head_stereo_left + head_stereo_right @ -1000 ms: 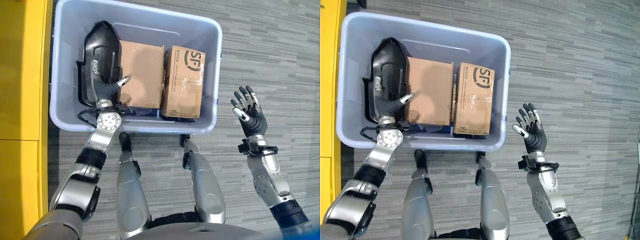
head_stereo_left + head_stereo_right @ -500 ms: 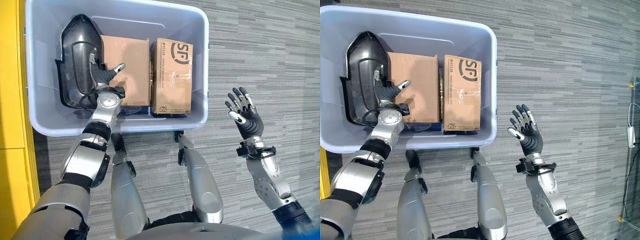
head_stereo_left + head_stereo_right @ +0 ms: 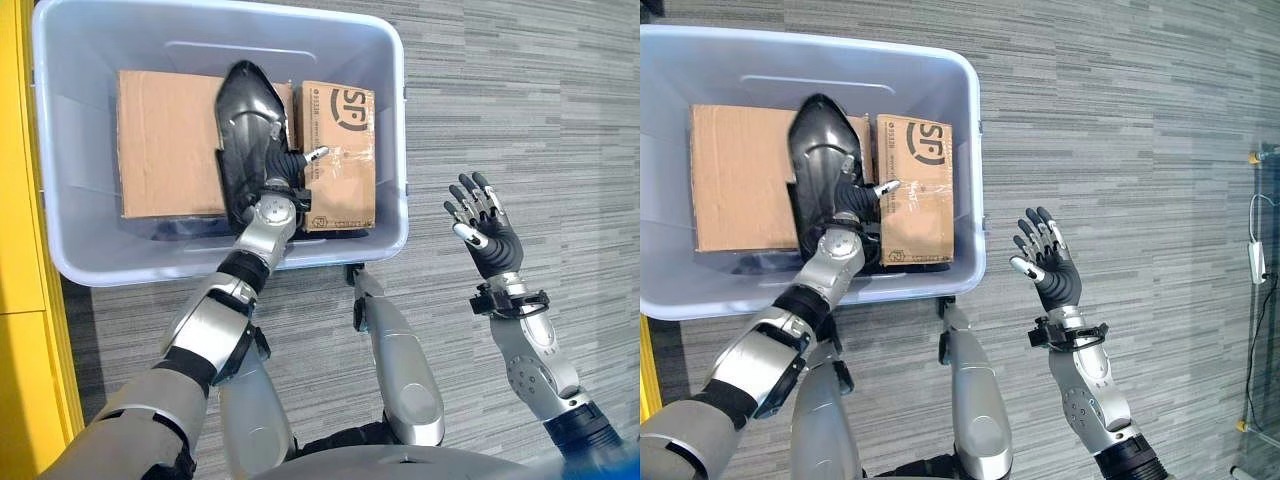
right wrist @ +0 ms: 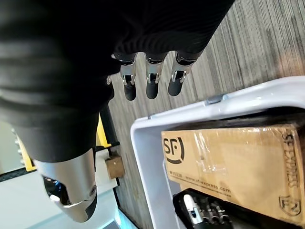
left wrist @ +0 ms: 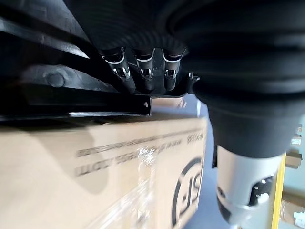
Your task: Move parts from the plastic box to the shelf.
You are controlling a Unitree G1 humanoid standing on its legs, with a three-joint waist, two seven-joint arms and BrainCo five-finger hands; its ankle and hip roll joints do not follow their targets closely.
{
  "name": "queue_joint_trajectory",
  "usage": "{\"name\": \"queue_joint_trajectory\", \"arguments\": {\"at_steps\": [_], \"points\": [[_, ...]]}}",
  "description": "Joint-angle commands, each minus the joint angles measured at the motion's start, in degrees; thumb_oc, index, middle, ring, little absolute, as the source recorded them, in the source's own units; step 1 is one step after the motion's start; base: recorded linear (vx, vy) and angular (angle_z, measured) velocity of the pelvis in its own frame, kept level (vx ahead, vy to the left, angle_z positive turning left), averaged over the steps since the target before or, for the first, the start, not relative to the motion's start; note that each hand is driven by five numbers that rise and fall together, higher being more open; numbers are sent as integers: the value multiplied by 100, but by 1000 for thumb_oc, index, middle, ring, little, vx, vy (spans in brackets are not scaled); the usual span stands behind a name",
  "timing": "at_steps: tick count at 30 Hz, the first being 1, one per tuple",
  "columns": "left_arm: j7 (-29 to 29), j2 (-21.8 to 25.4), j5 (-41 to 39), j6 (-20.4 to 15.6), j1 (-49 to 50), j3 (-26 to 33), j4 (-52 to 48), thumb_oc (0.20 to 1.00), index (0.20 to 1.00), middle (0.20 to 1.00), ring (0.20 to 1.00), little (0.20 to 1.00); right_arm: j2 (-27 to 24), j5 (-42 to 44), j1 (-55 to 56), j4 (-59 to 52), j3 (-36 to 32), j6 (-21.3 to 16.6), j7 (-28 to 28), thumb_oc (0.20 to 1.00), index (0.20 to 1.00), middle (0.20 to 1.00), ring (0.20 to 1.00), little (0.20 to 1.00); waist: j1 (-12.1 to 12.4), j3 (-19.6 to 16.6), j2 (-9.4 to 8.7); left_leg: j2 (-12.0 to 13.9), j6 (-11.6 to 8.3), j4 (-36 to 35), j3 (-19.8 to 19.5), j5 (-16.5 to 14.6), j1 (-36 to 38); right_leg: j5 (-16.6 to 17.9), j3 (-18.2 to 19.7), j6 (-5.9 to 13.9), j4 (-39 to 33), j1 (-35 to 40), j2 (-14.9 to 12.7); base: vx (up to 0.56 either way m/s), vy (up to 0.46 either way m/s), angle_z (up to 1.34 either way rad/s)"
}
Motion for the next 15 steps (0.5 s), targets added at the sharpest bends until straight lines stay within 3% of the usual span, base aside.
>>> {"name": "queue_joint_trajectory", "arguments": {"at_steps": [1,4,5,8,10,15], "points": [[-62,337,-350,-304,398,270,-654,1000,1000,1000,1000,1000,265,72,-102,-252,-223,-209,-87,1000,1000,1000,1000,1000,196,47,-566,413,-60,627,-407,-13,-542,63,96,424,-42,361,-646,0,0,0],[-10,419,-371,-391,613,307,-1128,1000,1000,1000,1000,1000,289,53,-88,-258,-271,-209,-109,1000,1000,1000,1000,1000,248,47,-490,397,-54,612,-411,-9,-532,50,93,418,-34,367,-659,12,1,0],[230,759,-152,-578,1161,627,-2341,1000,1000,1000,1000,1000,324,-46,-7,-322,-438,-230,-156,1000,1000,1000,1000,1000,360,47,-330,356,-39,576,-399,1,-535,24,72,412,-27,369,-696,28,4,-3],[376,957,70,-618,1471,914,-2909,1000,1000,1000,1000,1000,345,-105,21,-302,-508,-231,-188,1000,1000,1000,1000,1000,429,47,-247,333,-32,553,-386,-2,-520,9,61,407,-30,385,-715,30,10,-3],[555,1331,567,-741,2091,1561,-3977,1000,1000,1000,1000,1000,323,-168,85,-332,-705,-244,-155,1000,1000,1000,1000,1000,547,47,-123,314,-25,555,-380,-28,-525,-24,52,400,-19,397,-751,27,-5,4],[606,1486,1029,-991,3020,2394,-5695,1000,1000,1000,1000,1000,226,-225,241,-493,-920,-230,-15,1000,1000,1000,1000,1000,674,47,-9,257,-7,533,-383,-70,-486,-72,9,396,-20,466,-804,10,-2,5]]}}
